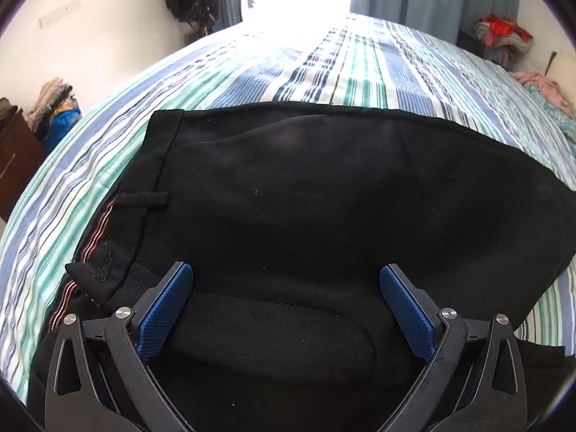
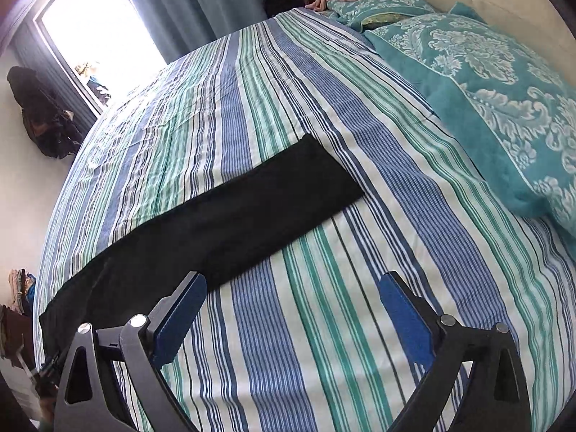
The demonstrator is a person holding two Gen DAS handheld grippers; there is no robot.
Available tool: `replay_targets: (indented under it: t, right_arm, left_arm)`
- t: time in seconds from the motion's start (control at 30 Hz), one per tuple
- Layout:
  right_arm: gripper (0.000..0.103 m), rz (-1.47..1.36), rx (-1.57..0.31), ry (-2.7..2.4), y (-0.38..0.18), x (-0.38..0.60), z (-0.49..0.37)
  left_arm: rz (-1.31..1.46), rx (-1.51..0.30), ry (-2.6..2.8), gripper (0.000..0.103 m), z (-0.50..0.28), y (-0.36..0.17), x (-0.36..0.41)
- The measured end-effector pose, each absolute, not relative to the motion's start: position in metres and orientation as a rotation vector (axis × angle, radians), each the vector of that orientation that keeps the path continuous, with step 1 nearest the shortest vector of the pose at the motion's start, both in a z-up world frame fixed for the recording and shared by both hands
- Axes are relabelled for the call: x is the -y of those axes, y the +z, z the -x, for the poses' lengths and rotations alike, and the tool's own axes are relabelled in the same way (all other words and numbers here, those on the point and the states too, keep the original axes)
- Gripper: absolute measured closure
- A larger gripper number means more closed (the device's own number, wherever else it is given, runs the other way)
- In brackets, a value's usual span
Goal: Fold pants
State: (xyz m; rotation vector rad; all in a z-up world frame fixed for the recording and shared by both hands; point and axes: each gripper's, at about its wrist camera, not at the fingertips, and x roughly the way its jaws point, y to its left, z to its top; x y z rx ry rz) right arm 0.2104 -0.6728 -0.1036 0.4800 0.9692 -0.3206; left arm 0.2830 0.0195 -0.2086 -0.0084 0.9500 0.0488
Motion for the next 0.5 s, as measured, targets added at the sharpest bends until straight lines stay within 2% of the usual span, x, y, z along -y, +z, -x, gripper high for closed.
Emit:
replay_targets:
  t: [0.27, 0.33, 0.4, 0.43, 0.5]
  right_arm:
    - [0.007, -0.419, -1.062, -0.401, -0.159, 0.757, -0.352]
    - [0.013, -0.367, -1.073, -0.404, -0.174, 0.760, -0.374]
    - [0.042, -0.352, -1.094, -0.362, -0.191, 0.757, -0.387]
    - [0.080, -0.362, -1.121, -0.340, -0.199, 0.755, -0.391]
    - [0.092, -0.355, -1.038, -0.362, -0.190, 0.748, -0.380]
  left_arm:
    - [-0.011, -0.902, 0.062, 0.000, -0.281, -0.216, -0.012]
    - [-0.009, -0.893, 0.061, 0.000, -0.277, -0.216, -0.014]
    - [-0.008, -0.889, 0.061, 0.000, -0.278, -0.216, -0.014]
    - [-0.007, -0.888, 0.061, 0.000, -0.278, -0.216, -0.014]
    - [-0.007, -0.889, 0.061, 0.000, -0.277, -0.216, -0.014]
